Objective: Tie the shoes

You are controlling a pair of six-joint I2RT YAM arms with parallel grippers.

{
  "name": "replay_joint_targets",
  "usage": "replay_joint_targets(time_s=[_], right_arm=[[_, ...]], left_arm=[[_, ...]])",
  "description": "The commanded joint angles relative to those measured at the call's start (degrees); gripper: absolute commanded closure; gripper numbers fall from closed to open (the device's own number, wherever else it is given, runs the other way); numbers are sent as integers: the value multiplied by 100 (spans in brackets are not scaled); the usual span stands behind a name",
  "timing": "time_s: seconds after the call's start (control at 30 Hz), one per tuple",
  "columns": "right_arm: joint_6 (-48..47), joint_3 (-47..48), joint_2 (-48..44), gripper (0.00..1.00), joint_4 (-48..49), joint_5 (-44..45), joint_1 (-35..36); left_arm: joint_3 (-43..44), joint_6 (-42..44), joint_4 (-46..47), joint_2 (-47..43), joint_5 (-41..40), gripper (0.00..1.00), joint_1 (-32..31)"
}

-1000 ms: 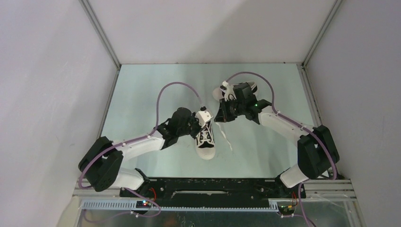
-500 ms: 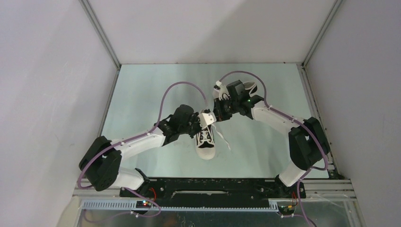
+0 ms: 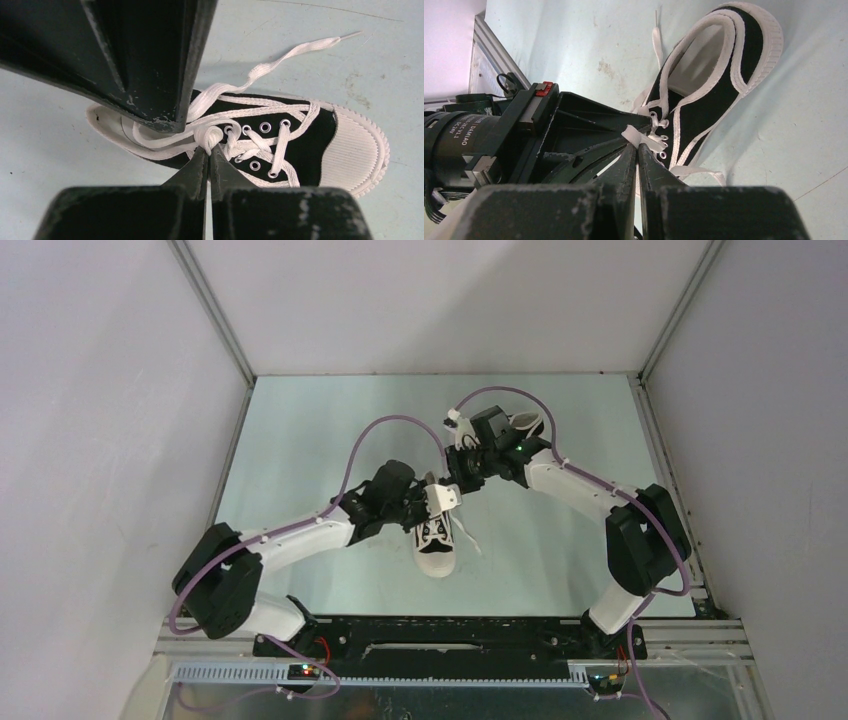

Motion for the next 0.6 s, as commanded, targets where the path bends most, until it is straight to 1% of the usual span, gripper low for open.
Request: replay_joint_targets(time_s=[0.0,0.43,0.57], right_arm=[[-27,295,7,93,-132,68,46],[-72,322,-43,89,-618,114,153],[-12,193,-60,87,-537,44,222]], left_arm=[[224,131,55,35,177,100,-37],[249,-100,345,160,116,100,-32],[118,-192,563,86,144,100,-6]])
